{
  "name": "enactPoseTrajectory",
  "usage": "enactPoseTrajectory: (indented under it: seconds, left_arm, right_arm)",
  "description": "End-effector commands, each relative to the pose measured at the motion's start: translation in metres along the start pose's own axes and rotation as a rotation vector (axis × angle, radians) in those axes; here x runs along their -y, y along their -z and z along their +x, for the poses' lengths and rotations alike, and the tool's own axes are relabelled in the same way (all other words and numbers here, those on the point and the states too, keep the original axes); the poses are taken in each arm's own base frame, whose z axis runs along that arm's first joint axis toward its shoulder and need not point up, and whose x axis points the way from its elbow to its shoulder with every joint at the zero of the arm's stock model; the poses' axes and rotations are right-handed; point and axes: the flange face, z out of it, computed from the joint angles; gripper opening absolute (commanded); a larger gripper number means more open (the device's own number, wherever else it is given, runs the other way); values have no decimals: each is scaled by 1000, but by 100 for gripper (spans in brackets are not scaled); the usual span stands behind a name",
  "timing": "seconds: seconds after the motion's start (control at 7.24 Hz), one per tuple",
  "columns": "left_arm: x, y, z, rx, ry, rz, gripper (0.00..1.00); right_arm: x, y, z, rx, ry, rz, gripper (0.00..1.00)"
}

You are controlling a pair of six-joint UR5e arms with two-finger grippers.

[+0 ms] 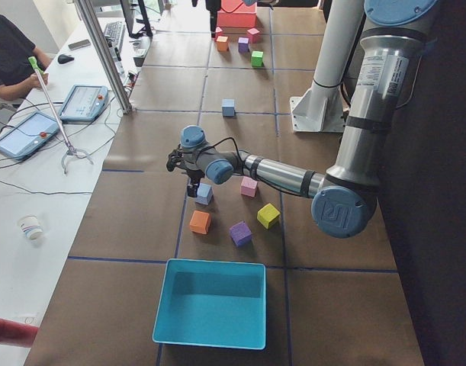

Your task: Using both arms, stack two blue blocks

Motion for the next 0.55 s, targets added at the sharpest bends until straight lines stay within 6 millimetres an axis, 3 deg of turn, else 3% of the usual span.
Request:
enactPoseTrajectory:
  seconds: [0.0,0.41]
  left_arm:
    - [-7,-17,4,14,-9,-25,100]
    - [-14,-39,11,53,-24,-39,100]
  right_arm:
    - [8,13,21,2,-11,19,100]
    - [14,25,51,-10,-9,44,100]
